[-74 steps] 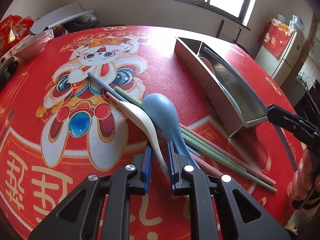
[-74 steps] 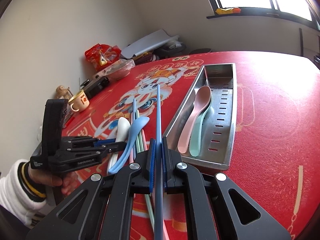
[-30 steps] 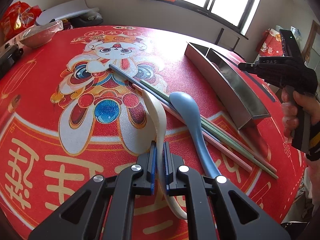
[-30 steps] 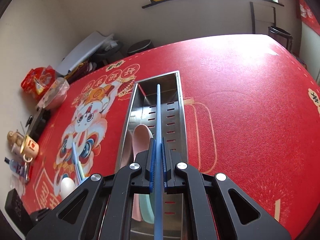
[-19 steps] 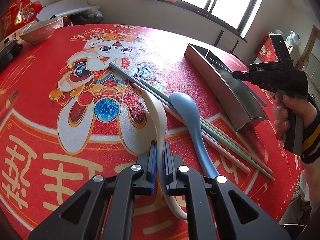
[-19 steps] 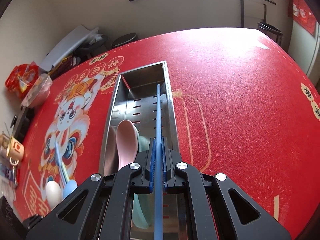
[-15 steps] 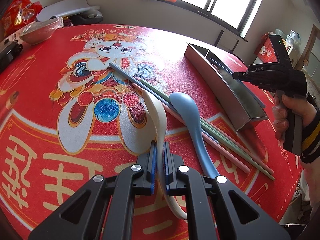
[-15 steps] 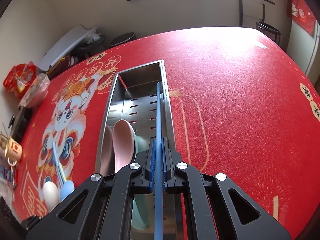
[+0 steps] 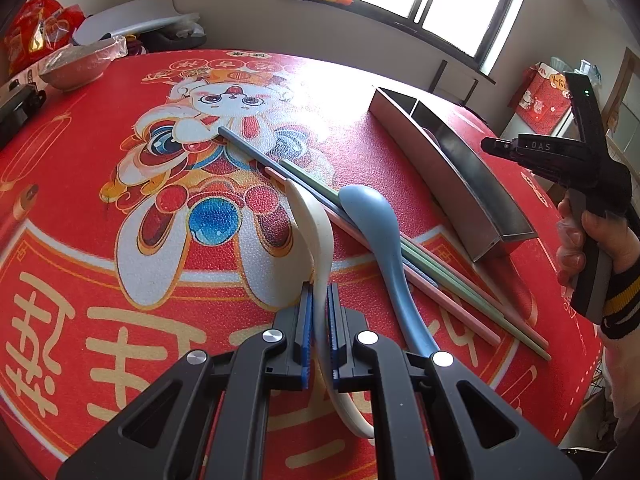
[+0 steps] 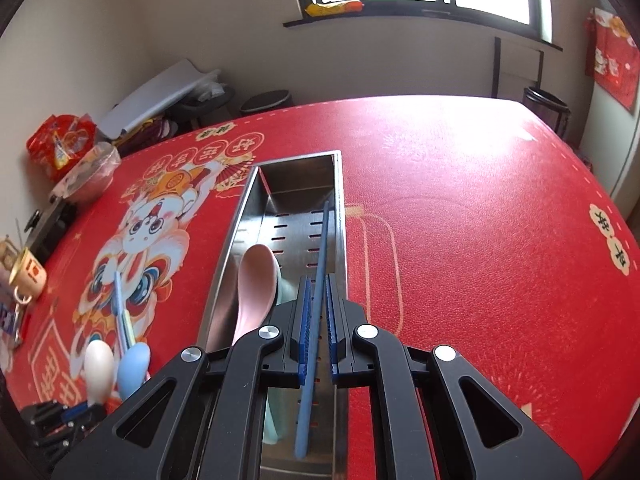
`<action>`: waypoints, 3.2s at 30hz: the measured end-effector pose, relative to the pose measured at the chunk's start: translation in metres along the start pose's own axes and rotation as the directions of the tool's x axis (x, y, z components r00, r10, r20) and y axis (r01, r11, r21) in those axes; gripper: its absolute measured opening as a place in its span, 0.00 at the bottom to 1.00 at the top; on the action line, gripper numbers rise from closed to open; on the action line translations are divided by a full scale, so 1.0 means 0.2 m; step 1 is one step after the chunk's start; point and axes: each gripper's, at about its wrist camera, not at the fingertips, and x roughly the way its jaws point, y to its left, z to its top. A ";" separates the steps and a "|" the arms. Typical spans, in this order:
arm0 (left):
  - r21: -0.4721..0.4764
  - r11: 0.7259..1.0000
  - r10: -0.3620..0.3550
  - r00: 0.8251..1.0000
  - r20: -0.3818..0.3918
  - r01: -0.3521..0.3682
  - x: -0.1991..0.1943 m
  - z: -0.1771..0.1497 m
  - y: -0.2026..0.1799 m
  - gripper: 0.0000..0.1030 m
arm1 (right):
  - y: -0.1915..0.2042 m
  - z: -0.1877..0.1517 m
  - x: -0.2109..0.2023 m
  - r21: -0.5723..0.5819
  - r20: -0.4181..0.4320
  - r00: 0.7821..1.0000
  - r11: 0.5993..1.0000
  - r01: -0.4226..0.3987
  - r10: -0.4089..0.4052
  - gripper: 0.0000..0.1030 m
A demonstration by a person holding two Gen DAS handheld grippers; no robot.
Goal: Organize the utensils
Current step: 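Lower the blue chopstick into the tray and open the right tool while the left tool lifts the white spoon, then carry the white spoon into the steel tray and open the left tool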
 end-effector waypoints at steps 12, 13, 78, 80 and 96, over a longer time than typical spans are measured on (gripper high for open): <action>0.035 0.997 0.066 0.998 0.009 -0.066 -0.01 -0.01 -0.04 0.06 | -0.13 -0.12 -0.15 -0.109 0.114 0.984 0.986 -0.125 0.137 0.74; 0.038 0.996 0.077 0.997 0.010 -0.077 -0.01 -0.01 -0.05 0.06 | -0.15 -0.13 -0.14 -0.101 0.111 0.985 0.987 -0.122 0.133 0.77; 0.288 0.932 0.205 0.976 0.076 -0.219 0.25 0.54 -0.86 0.87 | -0.55 -0.15 -0.08 0.244 0.135 0.955 0.926 -0.289 0.263 0.83; 0.274 0.935 0.207 0.974 0.097 -0.226 0.19 0.53 -0.81 0.89 | -0.54 -0.15 -0.09 0.236 0.139 0.954 0.927 -0.291 0.264 0.83; 0.045 0.964 0.253 0.958 0.137 -0.261 -0.12 0.23 -0.24 0.94 | -0.36 -0.17 -0.15 0.118 0.194 0.940 0.944 -0.307 0.281 0.85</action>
